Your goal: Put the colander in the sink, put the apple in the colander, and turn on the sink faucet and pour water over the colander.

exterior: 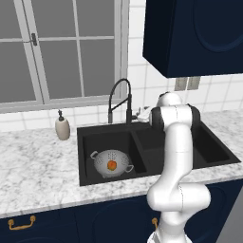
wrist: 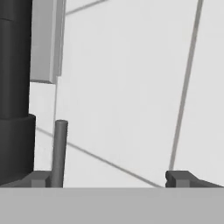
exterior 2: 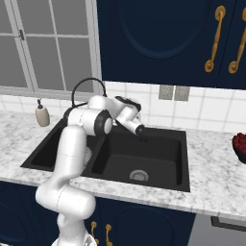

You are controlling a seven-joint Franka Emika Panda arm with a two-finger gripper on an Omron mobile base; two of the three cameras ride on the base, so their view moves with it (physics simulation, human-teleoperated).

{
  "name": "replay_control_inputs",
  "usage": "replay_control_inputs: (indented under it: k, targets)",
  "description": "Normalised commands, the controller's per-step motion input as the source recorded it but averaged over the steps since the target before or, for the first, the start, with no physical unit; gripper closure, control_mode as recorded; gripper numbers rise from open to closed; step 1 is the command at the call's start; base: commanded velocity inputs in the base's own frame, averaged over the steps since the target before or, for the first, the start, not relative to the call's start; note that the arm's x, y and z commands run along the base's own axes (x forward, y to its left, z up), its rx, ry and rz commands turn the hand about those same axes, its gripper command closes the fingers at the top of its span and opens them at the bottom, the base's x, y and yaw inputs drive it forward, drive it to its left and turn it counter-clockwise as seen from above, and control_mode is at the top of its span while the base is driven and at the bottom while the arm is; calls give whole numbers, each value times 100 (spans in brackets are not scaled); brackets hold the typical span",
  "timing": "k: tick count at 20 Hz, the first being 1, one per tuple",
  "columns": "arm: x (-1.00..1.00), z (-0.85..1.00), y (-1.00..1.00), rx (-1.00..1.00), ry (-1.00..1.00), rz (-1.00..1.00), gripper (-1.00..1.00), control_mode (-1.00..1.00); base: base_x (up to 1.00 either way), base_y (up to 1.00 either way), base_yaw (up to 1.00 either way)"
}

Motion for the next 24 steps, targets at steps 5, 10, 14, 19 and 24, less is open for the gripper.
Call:
replay_control_inputs:
  k: [5, 10, 14, 19, 24]
  targets:
    - [6, 0, 8, 0, 0, -10, -100, -100, 0, 0, 0]
    - [13, 0, 6, 0, 0, -3, -100, -100, 0, 0, 0]
    - [20, 0, 1, 1, 0, 0, -100, -100, 0, 0, 0]
    - [20, -1, -4, 0, 0, 0, -100, -100, 0, 0, 0]
    - [1, 0, 15, 2, 0, -3, -100, -100, 0, 0, 0]
